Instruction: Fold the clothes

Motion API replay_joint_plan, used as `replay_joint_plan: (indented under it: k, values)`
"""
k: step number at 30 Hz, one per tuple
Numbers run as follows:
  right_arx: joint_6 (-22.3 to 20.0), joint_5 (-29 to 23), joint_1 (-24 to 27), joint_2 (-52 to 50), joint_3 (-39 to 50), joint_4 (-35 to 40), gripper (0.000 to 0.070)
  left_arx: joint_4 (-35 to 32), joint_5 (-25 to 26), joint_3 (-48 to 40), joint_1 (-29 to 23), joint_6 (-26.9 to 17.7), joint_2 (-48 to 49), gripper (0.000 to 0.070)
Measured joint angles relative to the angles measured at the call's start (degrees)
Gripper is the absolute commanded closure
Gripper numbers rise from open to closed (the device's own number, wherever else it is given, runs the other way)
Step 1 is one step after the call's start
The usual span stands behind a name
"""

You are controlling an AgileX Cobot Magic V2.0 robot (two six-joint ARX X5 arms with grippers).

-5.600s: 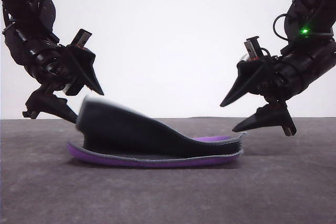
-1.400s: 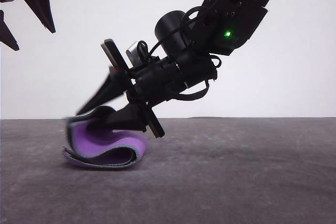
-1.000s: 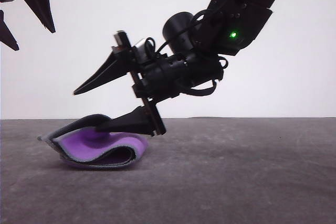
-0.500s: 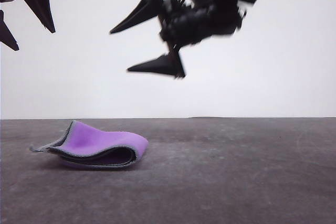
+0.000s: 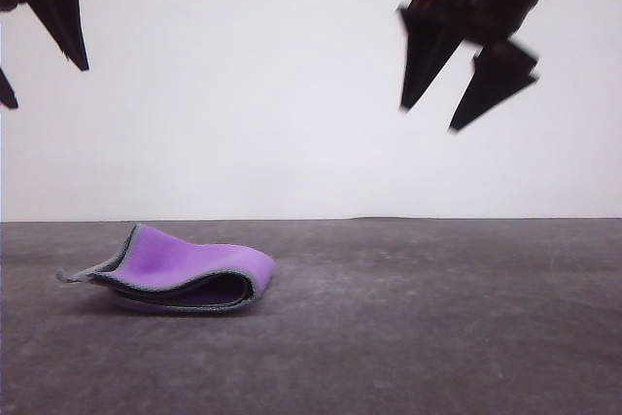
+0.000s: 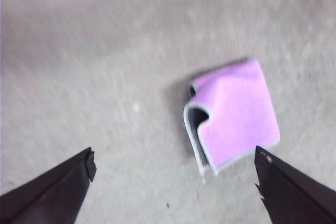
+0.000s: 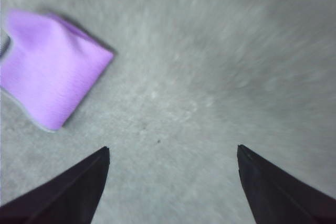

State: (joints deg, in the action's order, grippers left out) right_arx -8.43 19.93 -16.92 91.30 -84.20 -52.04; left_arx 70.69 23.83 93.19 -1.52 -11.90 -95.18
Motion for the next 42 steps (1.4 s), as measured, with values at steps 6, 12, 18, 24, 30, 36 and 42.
replay_joint_plan:
  k: [6,12,18,24,30,36,42]
  values:
    - [-0.7,-5.7,5.0,-13.0,12.0,5.4,0.0213,-3.3,0.1,-7.2,-0.6,-0.1,0.1,0.0107]
    - [-0.3,-6.1,7.3,-18.0,15.9,8.8,0.0263,-5.8,1.4,-7.9,-0.6,0.4,0.3,0.0115]
    - [-1.1,-6.4,8.0,-18.0,15.8,8.0,0.0689,-4.3,3.4,-7.9,-0.6,-0.5,0.3,0.0689]
    - [-1.6,-6.7,8.1,-18.0,15.8,8.1,0.069,-5.1,3.4,-7.9,-0.6,-0.1,0.3,0.07]
    - [-0.9,-6.5,8.1,-18.0,15.8,8.1,0.069,-4.5,3.4,-7.9,-0.6,1.8,0.3,0.07]
    - [-0.4,-6.5,8.1,-18.0,15.8,8.8,0.069,-5.6,3.5,-7.9,-0.6,2.2,0.3,0.07]
    - [-0.3,-6.5,8.1,-18.0,15.8,9.7,0.069,-6.2,3.5,-7.9,-0.6,2.3,0.3,0.07]
